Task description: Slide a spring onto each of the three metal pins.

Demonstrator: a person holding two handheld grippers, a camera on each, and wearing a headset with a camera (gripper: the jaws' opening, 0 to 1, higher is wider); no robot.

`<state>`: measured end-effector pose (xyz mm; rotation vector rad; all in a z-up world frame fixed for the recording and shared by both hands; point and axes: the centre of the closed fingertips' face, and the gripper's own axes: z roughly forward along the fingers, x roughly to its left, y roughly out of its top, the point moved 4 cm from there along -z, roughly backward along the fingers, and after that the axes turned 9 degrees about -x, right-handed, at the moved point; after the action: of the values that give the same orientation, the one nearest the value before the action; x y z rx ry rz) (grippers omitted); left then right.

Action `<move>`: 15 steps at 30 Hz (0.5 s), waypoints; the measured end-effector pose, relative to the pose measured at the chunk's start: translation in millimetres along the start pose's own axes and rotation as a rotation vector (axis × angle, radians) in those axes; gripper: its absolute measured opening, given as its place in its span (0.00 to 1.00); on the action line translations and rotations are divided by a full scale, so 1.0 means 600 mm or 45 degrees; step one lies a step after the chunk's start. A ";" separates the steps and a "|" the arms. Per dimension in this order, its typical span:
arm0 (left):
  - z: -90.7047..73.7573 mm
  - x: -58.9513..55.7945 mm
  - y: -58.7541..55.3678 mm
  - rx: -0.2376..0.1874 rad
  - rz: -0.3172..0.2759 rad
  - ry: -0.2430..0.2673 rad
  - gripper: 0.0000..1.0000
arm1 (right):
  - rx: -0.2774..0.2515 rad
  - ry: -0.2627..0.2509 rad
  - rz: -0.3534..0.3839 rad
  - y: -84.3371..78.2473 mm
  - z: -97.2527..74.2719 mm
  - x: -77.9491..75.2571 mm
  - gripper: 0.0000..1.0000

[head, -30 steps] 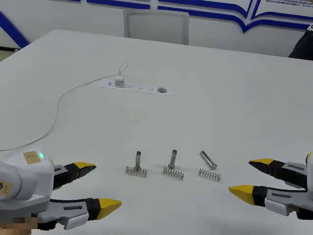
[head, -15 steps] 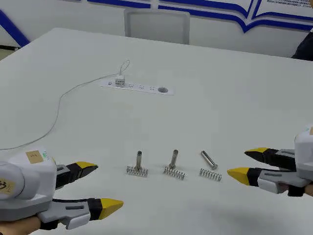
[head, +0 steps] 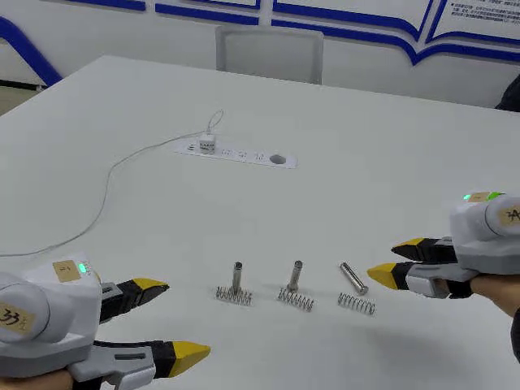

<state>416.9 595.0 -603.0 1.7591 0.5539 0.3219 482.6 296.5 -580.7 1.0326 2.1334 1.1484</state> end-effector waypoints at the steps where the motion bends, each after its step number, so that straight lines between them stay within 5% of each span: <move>1: 0.000 0.001 0.000 0.001 0.000 0.001 0.64 | 0.011 -0.002 0.005 0.000 0.008 -0.004 0.35; 15: -0.003 0.002 -0.002 0.008 0.002 0.004 0.64 | 0.190 -0.028 0.072 -0.024 0.080 -0.024 0.25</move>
<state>416.9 597.5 -603.7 1.7656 0.5567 0.3247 519.6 302.4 -616.8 1.1726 2.2127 1.0107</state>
